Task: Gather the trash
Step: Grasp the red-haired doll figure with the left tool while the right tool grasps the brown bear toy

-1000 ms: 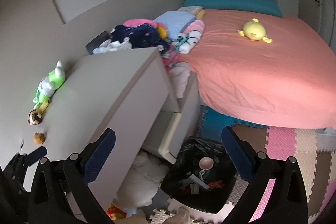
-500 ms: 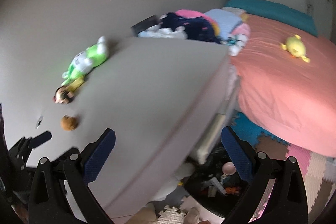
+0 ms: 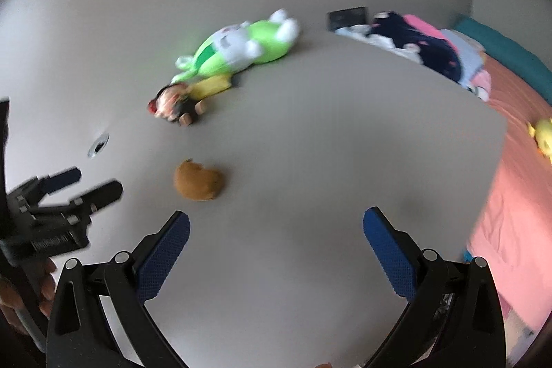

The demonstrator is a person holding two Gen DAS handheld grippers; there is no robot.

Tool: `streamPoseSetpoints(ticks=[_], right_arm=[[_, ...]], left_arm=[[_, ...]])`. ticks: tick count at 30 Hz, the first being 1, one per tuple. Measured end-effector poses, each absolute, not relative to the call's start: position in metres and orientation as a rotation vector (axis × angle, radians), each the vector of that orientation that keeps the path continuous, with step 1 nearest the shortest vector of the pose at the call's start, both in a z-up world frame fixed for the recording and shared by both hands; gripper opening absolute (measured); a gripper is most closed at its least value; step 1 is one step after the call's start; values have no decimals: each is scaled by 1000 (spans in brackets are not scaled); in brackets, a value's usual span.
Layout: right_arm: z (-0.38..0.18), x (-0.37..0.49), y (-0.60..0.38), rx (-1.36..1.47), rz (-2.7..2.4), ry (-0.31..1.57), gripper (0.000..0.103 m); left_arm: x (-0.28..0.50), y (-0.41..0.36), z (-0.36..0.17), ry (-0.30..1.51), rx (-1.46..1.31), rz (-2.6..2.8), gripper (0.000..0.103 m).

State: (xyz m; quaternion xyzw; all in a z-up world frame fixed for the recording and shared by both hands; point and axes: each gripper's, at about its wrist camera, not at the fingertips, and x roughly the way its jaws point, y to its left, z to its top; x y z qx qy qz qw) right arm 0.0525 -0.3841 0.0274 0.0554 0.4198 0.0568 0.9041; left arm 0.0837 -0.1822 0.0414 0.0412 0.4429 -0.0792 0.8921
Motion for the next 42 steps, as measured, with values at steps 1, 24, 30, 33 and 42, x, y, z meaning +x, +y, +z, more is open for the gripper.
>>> streamPoseSetpoints(ticks=[1, 24, 30, 33, 42], right_arm=[[25, 56, -376, 96, 128, 872, 100], [4, 125, -344, -6, 163, 905, 48], [12, 138, -375, 11, 101, 866, 48], [15, 147, -393, 53, 75, 856, 48], [9, 156, -412, 114, 89, 868, 48]], left_arm=[[86, -174, 41, 922, 79, -153, 97], [174, -159, 25, 1029, -90, -64, 97], [197, -175, 17, 1059, -218, -42, 97], [208, -178, 14, 1069, -306, -10, 97], [238, -202, 12, 1063, -276, 64, 98]])
